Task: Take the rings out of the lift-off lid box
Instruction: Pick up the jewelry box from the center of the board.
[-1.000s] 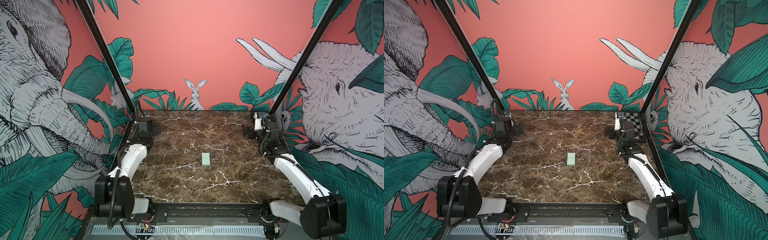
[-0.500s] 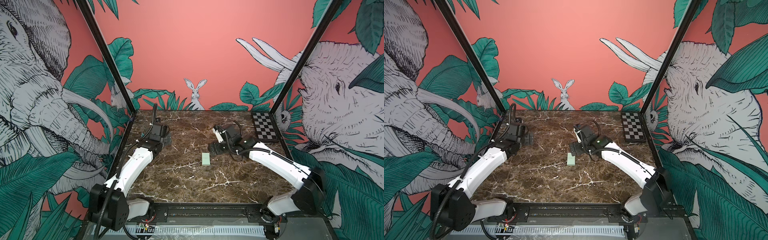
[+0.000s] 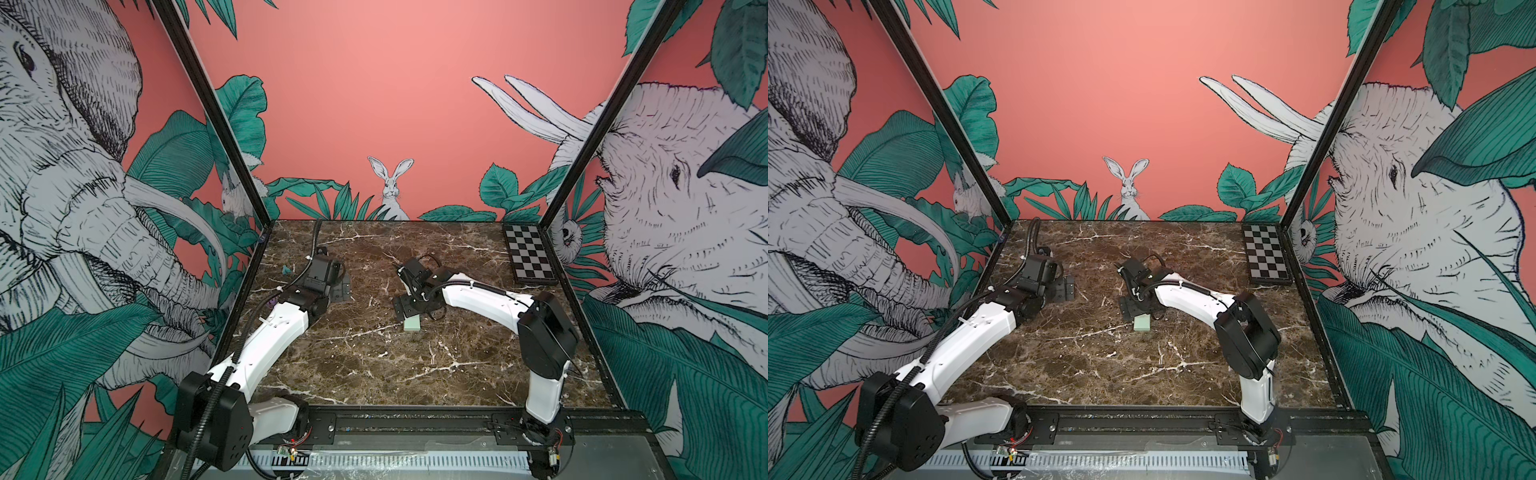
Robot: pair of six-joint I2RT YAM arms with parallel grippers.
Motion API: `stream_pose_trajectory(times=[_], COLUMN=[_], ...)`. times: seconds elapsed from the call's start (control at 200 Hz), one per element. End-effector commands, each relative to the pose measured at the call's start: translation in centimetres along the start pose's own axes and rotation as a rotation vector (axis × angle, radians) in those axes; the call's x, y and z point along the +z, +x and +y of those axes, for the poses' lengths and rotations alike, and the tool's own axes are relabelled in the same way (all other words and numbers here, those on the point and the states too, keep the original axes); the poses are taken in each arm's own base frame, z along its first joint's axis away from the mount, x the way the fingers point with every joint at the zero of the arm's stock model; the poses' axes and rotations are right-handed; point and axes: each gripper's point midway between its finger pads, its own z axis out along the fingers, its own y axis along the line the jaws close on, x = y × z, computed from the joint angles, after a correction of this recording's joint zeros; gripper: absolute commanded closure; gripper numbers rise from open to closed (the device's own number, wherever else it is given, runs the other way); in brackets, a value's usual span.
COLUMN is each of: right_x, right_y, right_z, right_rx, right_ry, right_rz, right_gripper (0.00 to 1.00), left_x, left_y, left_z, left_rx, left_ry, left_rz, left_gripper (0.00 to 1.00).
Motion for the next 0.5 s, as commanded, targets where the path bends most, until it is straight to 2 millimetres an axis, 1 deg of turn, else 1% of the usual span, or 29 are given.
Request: stream_pose_trajectory(times=[0.0,0.16,0.325,0.495], right_x=[0.5,2.5,3.4,3.9], right_y=[-0.1,-0.2,-0.2,-0.1], right_z=[-0.8,-0.9,-1.4,-1.6], right_rx=[0.022,0.054,0.070,0.095], right_ry=[0.037,0.023,0.030,0.015], right_rz=[0.013,0.036,0.048,0.052], right_gripper=[0.05,0.08,0.10,0.16], left_x=[0.0,0.3,0.5,0.8], left_y=[0.5,0.7,0.6,0.8], left_z=[-0.3,-0.5,-0.6,-0.7], left_rx=[-0.014,-0.012,-0.008,-0.007], left_ry=[0.016,0.022,0.023,0.025], left_rz=[0.010,0.014,0.010,0.015], left_gripper=[0.01,0.01,0.01,0.01])
